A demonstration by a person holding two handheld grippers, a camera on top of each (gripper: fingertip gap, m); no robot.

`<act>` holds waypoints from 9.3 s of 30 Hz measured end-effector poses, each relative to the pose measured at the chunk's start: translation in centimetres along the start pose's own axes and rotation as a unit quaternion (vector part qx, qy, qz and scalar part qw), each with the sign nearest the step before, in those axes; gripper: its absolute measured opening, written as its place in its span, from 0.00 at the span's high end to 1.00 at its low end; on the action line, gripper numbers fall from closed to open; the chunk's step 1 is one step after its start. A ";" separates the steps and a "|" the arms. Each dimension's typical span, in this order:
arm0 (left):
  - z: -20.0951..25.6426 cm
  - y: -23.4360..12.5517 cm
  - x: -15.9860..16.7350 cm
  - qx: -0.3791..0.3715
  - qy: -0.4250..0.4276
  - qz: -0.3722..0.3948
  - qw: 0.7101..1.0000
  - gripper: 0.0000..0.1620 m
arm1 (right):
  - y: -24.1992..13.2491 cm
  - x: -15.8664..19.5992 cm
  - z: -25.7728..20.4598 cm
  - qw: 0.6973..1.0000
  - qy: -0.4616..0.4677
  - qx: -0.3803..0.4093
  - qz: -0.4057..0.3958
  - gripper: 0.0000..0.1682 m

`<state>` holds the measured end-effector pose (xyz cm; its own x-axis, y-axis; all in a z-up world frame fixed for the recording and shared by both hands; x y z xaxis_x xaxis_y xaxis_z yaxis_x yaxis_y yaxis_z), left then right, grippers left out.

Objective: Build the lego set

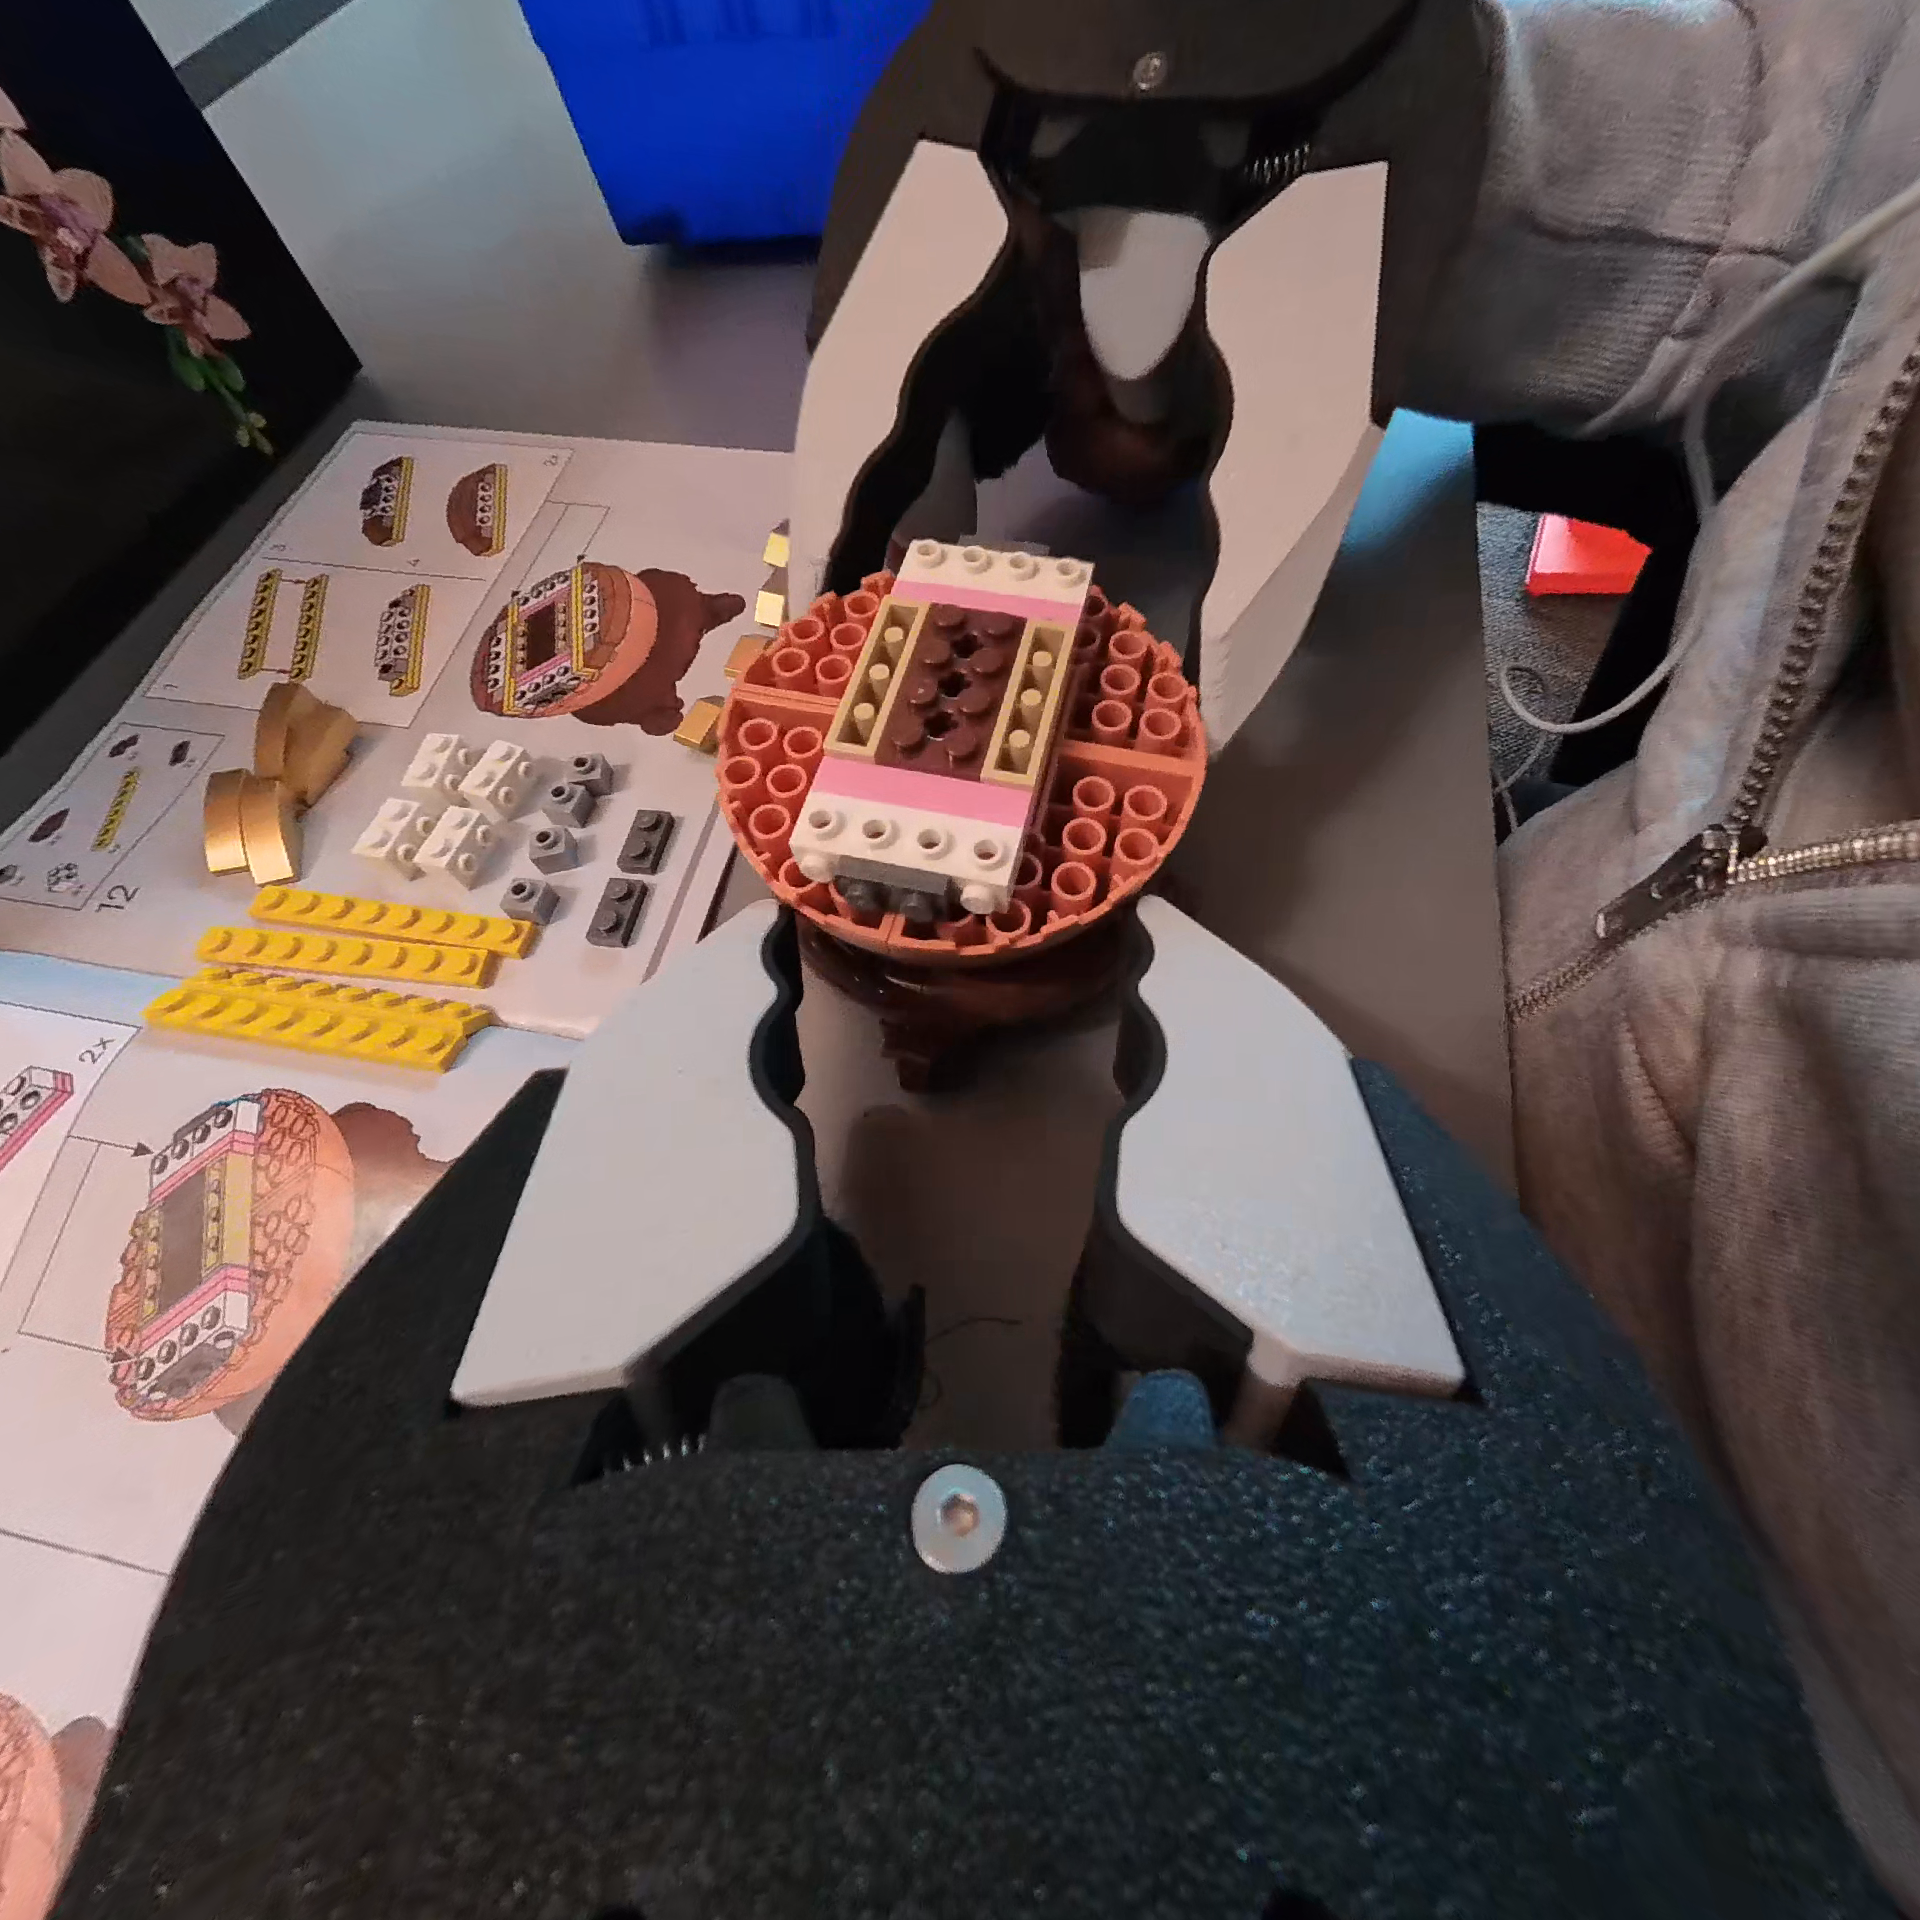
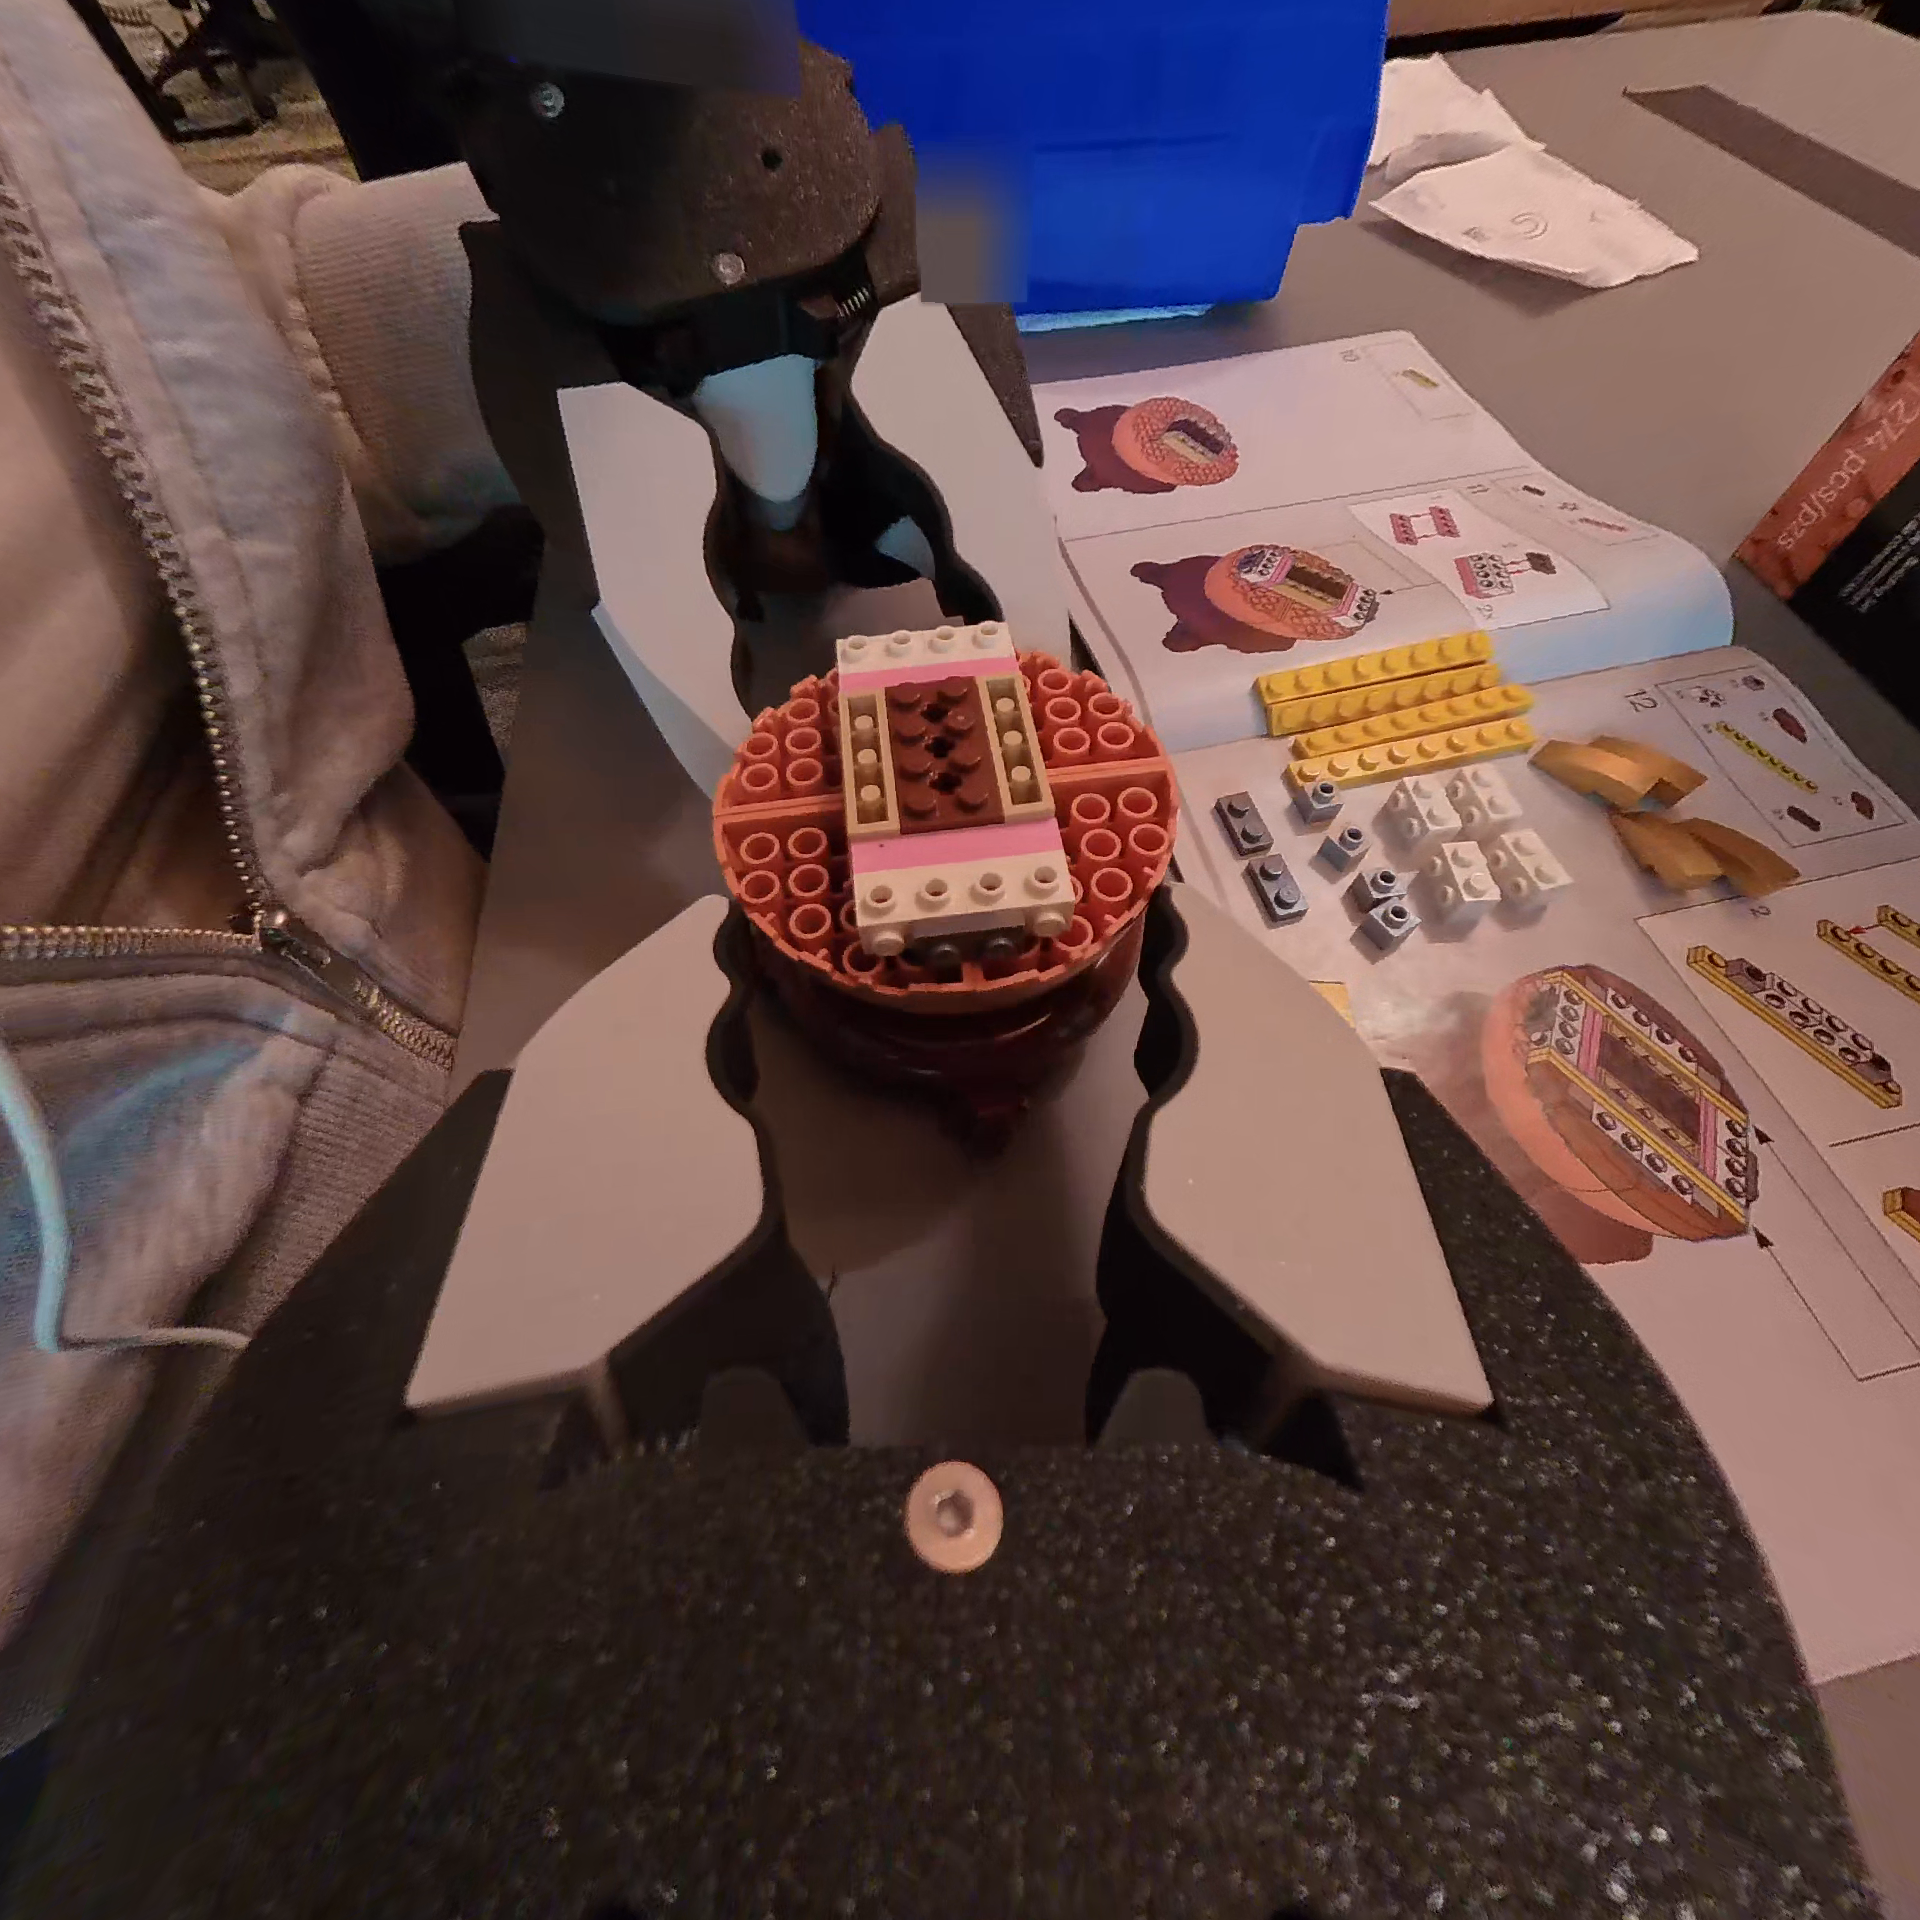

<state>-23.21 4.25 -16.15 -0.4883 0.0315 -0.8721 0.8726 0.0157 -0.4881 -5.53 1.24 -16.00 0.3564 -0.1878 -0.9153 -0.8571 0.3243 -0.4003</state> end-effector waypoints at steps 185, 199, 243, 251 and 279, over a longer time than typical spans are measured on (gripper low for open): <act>-3.9 -4.5 1.8 -0.293 -0.102 0.061 0.949 0.81 | -4.6 0.5 6.0 0.975 0.040 0.213 0.045 0.74; -3.8 -4.6 1.7 -0.267 -0.100 0.075 0.956 0.79 | 1.4 -3.6 9.1 0.994 0.008 0.053 -0.098 0.57; -5.3 -6.9 2.6 -0.218 -0.218 0.189 0.932 0.79 | 10.0 -5.3 11.9 0.929 -0.068 -0.032 -0.361 0.61; -5.0 -6.5 2.3 -0.227 -0.192 0.168 0.940 0.79 | 7.8 -7.5 11.8 0.948 -0.068 -0.001 -0.310 0.62; -4.2 -5.5 1.9 -0.231 -0.138 0.127 0.955 0.79 | -3.6 -4.8 4.8 0.960 -0.077 -0.039 -0.266 0.61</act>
<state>-28.97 8.39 -14.95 -0.1864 -0.1705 -0.9676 0.8392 0.4846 -0.2471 -2.34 5.39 -10.37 0.7975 -0.1659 -0.5801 -0.5613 0.1486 -0.8142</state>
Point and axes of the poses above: each gripper's, where its closed fingertips meet, y out along the fingers, x out of its underside, z = x × y across the jaws, the point moved 9 cm from there along -y, back along the fingers, and after that the axes turned 2 degrees about z, right-handed, at the moved point
